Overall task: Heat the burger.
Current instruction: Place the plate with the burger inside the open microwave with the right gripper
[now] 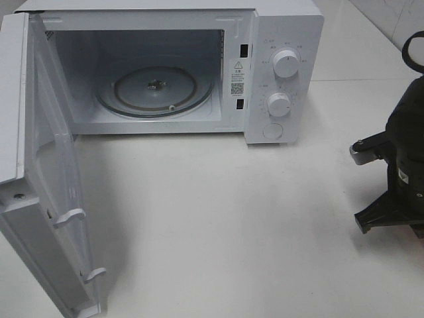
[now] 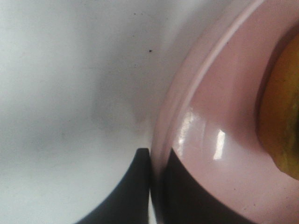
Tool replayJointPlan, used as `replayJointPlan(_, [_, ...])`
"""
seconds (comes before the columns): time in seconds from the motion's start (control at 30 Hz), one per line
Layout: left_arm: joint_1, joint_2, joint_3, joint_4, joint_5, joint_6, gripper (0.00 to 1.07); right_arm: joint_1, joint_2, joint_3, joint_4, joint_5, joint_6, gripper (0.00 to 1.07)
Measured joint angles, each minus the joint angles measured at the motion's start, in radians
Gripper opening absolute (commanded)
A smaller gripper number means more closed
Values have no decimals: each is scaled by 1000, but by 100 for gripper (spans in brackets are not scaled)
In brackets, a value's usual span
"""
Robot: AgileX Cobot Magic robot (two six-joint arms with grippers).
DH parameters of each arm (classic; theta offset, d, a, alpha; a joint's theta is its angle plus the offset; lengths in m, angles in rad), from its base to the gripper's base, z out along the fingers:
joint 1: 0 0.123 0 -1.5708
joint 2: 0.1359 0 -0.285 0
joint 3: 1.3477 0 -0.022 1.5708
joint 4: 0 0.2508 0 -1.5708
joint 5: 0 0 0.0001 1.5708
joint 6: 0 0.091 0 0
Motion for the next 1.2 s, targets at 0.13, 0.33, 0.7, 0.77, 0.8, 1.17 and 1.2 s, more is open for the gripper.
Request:
replayJointPlan(0.13, [0,0,0,0,0,0,100,19,-23,1,-2,13,0,0])
replayJointPlan(0.33, [0,0,0,0,0,0,100,33,-78,60,0,21,11,0])
replayJointPlan(0.7, [0,0,0,0,0,0,100,143,-170,109,17,62,37,0])
replayJointPlan(0.77, [0,0,0,0,0,0,100,151,-174,110,18,67,39,0])
replayJointPlan(0.8, [0,0,0,0,0,0,100,151,-174,110,18,67,39,0])
replayJointPlan(1.17, [0,0,0,0,0,0,100,270,-220,145,23,81,40,1])
replayJointPlan(1.2, [0,0,0,0,0,0,100,293,-222,145,25,82,40,1])
